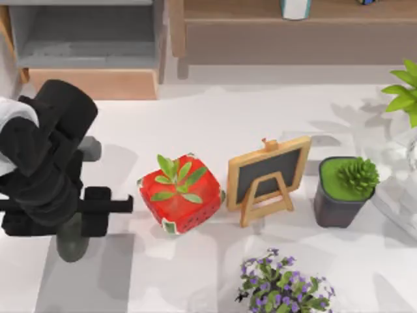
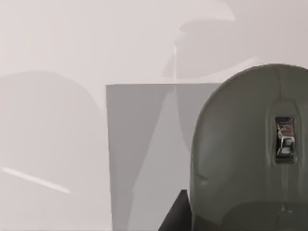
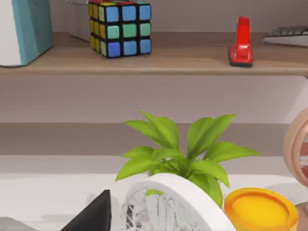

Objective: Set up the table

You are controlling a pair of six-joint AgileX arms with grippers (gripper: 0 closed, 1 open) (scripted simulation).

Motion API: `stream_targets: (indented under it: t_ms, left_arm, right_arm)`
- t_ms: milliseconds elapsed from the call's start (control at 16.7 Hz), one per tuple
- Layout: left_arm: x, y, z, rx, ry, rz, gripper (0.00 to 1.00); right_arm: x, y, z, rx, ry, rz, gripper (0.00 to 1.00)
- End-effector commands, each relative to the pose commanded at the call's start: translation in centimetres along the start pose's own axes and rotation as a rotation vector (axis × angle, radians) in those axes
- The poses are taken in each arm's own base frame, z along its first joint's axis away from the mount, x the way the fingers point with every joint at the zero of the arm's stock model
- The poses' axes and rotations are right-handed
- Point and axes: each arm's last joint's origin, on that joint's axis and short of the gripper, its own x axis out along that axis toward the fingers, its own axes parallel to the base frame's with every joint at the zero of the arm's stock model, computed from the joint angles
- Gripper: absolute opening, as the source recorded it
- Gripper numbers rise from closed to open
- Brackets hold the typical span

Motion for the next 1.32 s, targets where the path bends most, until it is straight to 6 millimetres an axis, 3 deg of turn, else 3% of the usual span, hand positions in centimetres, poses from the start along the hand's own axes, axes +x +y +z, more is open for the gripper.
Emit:
stream_targets:
  t_ms: [300, 1320]
  left_arm:
    - [2.3, -0.8, -3.0, 0.004, 0.059, 0.007, 0.00]
    - [0.9, -1.0, -2.1, -0.001, -0.017, -0.026, 0.00]
  right_arm:
    - [0.0, 0.0, 0.0, 0.000, 0.000, 0.000, 1.00]
    - [0.0, 0.0, 0.0, 0.000, 0.000, 0.000, 1.00]
